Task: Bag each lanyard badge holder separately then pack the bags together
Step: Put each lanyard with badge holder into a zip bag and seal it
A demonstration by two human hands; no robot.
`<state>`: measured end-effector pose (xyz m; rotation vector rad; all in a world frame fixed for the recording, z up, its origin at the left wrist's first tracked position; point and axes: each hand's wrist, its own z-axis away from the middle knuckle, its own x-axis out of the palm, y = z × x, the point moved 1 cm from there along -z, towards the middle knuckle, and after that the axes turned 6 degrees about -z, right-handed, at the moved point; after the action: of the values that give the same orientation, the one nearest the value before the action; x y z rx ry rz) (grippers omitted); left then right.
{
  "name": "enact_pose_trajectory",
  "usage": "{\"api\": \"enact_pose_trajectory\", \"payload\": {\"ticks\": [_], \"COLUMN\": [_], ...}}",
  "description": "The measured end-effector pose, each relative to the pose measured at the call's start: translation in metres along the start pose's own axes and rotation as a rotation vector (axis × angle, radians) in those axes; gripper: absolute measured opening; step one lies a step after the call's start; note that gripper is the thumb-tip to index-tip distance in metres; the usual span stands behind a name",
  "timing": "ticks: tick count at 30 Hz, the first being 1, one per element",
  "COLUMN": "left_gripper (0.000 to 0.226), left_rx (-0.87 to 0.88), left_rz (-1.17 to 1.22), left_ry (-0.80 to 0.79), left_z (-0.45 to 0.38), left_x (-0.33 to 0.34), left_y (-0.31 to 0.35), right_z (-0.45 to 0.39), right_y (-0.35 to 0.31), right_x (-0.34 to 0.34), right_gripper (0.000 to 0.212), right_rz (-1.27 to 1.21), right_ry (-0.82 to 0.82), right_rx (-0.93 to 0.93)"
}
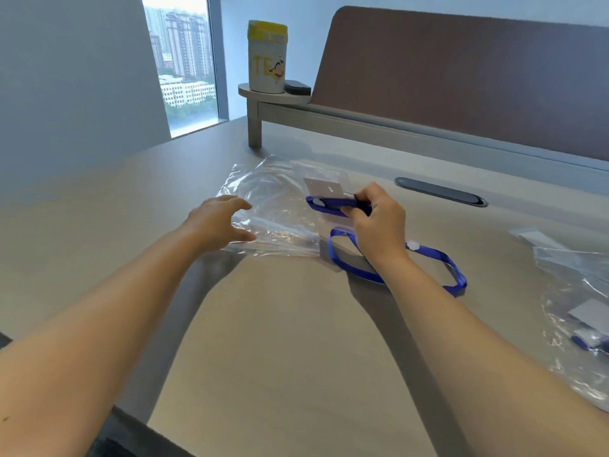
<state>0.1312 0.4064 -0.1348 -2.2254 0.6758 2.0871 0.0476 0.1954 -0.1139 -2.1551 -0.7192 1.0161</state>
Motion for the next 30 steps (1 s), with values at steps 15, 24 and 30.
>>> {"api": "enact_pose_trajectory", "payload": {"ticks": [15, 24, 30], "left_gripper": [0.022, 0.032, 0.035], "left_rx": [0.036, 0.021, 0.024], "left_rz": [-0.092, 0.307, 0.529], "left_ry": [0.083, 0.011, -0.102], "left_z": [0.0, 0.008, 0.016], "left_x": [-0.013, -0.06, -0.085], "left_y": [-0.004, 0.042, 0.054], "right_z": [0.005, 0.004, -0.001], "right_y": [-0.029, -0.052, -0.054], "right_x": [0.018, 0.0, -0.018], "right_gripper": [0.014, 0.029, 0.032], "right_rz": [-0.378, -0.125, 0.188], "right_ry": [0.018, -0.033, -0.177], "right_rx": [0.03, -0.208, -0.279]}}
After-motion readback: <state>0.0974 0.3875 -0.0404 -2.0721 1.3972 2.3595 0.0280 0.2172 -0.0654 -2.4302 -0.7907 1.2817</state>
